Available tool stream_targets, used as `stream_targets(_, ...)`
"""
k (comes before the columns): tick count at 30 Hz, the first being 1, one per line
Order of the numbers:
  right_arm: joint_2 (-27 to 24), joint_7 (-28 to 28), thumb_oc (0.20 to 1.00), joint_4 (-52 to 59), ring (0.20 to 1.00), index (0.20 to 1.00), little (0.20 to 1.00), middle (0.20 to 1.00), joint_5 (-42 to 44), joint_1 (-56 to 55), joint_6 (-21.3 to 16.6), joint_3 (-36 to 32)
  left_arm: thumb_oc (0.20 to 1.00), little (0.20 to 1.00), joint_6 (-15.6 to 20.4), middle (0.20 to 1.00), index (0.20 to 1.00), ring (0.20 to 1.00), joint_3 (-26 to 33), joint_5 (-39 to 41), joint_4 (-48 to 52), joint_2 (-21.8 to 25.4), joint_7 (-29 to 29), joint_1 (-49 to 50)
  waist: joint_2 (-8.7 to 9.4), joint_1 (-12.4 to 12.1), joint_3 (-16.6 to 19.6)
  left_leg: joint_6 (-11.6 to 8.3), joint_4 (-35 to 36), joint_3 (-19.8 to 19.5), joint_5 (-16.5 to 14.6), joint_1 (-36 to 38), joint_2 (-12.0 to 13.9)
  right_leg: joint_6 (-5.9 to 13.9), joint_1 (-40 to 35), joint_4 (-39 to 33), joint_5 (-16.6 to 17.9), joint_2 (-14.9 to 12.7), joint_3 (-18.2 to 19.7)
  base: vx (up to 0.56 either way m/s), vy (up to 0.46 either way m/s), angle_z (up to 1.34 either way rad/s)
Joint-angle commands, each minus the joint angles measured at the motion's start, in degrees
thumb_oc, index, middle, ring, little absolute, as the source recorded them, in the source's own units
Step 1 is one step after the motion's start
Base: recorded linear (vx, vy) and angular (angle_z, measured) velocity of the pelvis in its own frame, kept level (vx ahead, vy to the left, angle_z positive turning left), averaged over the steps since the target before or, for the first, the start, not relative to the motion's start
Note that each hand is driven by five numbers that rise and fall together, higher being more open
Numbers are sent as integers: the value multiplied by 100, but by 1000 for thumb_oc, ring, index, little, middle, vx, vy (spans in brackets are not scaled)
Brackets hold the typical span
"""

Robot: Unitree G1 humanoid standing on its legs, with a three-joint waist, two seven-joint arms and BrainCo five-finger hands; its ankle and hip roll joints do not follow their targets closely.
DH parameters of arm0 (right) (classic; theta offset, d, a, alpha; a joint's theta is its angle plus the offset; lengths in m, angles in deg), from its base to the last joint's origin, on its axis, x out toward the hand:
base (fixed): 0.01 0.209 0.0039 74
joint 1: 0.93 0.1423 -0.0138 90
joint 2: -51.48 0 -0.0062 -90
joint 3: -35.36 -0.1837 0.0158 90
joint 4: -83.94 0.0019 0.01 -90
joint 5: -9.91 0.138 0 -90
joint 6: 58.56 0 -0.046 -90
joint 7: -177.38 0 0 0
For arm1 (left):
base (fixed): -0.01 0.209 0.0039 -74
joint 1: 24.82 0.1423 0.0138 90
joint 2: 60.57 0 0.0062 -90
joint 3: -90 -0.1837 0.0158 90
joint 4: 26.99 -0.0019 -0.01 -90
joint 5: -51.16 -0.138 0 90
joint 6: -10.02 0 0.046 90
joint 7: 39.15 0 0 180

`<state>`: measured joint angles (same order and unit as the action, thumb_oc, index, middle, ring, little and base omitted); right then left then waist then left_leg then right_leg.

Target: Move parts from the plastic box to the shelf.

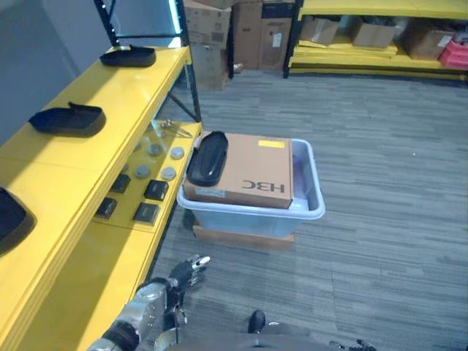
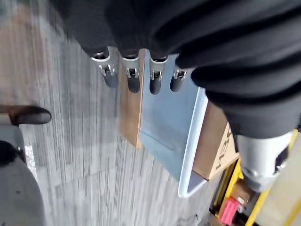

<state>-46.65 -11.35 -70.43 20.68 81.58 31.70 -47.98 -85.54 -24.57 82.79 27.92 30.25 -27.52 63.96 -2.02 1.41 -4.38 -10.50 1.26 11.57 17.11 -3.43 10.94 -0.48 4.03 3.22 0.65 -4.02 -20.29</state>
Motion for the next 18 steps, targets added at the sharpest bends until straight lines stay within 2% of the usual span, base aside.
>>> stream_targets(1, 82, 130, 1000, -410, 1000, 1000, 1000, 1000, -1, 428, -6, 159, 1000, 1000, 232, 1000, 1000, 1000, 526, -1264, -520, 229, -873, -333, 166, -282, -97, 611, 23, -114, -1115, -147, -325, 788, -526, -822, 414, -306, 185, 25, 37, -82)
stream_targets(3, 155, 245, 1000, -591, 1000, 1000, 1000, 1000, -10, 495, -4, 111, 1000, 1000, 179, 1000, 1000, 1000, 591, -1921, -1421, 82, -1369, -413, 130, -244, -83, 597, 90, -67, -1099, -88, -325, 807, -498, -822, 424, -331, 159, 10, 57, -32)
stream_targets(4, 174, 249, 1000, -618, 1000, 1000, 1000, 1000, -23, 509, -19, 111, 1000, 1000, 224, 1000, 1000, 1000, 606, -1978, -1637, 55, -1421, -429, 125, -238, -85, 599, 98, -62, -1100, -80, -329, 810, -494, -822, 426, -336, 158, -3, 54, 0)
stream_targets(5, 230, 301, 1000, -688, 1000, 1000, 1000, 1000, -54, 547, -27, 115, 1000, 1000, -4, 1000, 1000, 1000, 632, -2142, -1988, -10, -1697, -473, 114, -223, -88, 604, 123, -47, -1102, -58, -342, 820, -479, -822, 431, -352, 157, -12, 57, 0)
stream_targets(7, 394, 313, 1000, -783, 1000, 1000, 1000, 1000, -91, 622, -57, 222, 1000, 1000, 34, 1000, 1000, 1000, 708, -2515, -2928, -119, -1965, -469, 108, -213, -117, 617, 170, -35, -1117, -8, -388, 836, -479, -822, 432, -385, 159, -15, 83, 3)
stream_targets(9, 544, 288, 1000, -808, 1000, 1000, 1000, 1000, -151, 707, -31, 345, 1000, 1000, 224, 1000, 1000, 1000, 805, -2726, -3644, -260, -2152, -325, 116, -223, -142, 635, 183, -88, -1147, 41, -444, 841, -496, -821, 439, -419, 188, 16, 113, 6)
stream_targets(12, 633, 280, 1000, -808, 1000, 1000, 1000, 1000, -210, 809, -43, 447, 1000, 1000, 368, 1000, 1000, 1000, 1072, -2824, -4067, -331, -2210, -158, 133, -255, -173, 684, 174, -214, -1228, 108, -556, 840, -502, -795, 446, -470, 291, 43, 150, -7)
stream_targets(13, 607, 269, 1000, -833, 1000, 1000, 1000, 1000, 32, 874, -115, 398, 1000, 1000, 452, 1000, 1000, 1000, 1178, -2882, -4155, -331, -2191, -26, 130, -294, -213, 753, 142, -277, -1356, 216, -678, 867, -550, -727, 426, -546, 389, 61, 181, -5)
stream_targets(18, 598, 362, 1000, -982, 1000, 1000, 1000, 1000, 673, 940, -406, 49, 1000, 1000, 557, 1000, 1000, 1000, 1056, -3107, -4087, -251, -2038, -8, 86, -384, -258, 941, 64, -364, -1522, 252, -881, 920, -481, -208, 253, -707, 520, 41, 155, -9)
